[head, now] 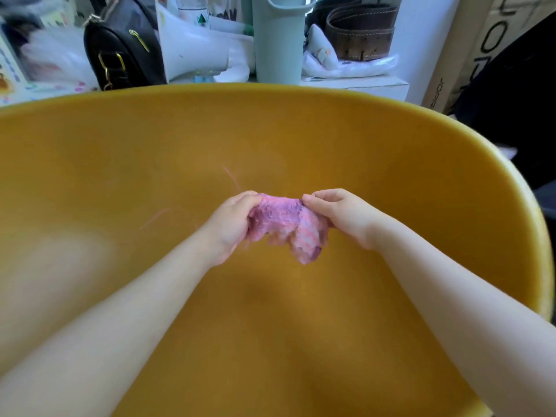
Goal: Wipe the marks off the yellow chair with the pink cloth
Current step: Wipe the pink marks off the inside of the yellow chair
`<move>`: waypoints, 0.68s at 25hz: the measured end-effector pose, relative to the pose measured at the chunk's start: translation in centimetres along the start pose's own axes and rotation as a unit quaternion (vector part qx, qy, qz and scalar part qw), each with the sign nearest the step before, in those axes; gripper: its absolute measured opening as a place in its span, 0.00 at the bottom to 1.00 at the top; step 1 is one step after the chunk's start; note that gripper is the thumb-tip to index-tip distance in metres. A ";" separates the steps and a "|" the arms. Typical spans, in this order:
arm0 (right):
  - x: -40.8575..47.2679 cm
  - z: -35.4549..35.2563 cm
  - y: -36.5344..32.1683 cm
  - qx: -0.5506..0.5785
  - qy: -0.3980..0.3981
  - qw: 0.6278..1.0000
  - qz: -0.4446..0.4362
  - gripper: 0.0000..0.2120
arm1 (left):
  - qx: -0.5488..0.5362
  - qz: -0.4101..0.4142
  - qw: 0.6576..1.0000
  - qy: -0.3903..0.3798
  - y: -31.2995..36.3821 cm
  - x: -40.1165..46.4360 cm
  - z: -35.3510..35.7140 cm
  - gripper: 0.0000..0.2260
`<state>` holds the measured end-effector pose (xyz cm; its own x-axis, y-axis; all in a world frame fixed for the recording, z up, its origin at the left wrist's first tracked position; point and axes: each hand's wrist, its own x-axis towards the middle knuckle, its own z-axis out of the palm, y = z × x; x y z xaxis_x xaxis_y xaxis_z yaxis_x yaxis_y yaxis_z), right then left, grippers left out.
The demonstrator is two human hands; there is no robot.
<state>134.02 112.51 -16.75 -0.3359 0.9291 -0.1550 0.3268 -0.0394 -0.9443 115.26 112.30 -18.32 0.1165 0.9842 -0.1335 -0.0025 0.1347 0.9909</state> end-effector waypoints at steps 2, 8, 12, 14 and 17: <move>-0.2 -0.5 0.0 -0.050 -0.031 0.998 0.020 0.11 | -0.030 -0.016 0.999 0.030 0.1 0.2 0.4 0.13; -0.3 -2.5 0.9 -0.088 -0.013 0.992 0.086 0.07 | -0.002 -0.036 0.995 0.098 0.0 0.0 -0.6 0.11; 0.5 0.0 1.7 -0.052 0.184 0.975 0.113 0.07 | 0.071 -0.009 0.993 0.092 -2.1 0.5 -0.2 0.11; 1.0 1.7 1.6 0.001 0.255 0.961 0.103 0.07 | 0.071 -0.016 0.995 0.074 -2.9 0.8 0.7 0.10; 1.4 4.2 1.4 0.087 0.247 0.964 0.040 0.04 | -0.013 -0.033 0.998 0.052 -3.3 0.9 1.6 0.08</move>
<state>130.32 112.23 -19.46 0.1592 0.9807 -0.1133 0.1657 -0.1397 -0.9762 116.99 112.53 -21.70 0.0144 0.9796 -0.2002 -0.0252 0.2005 0.9794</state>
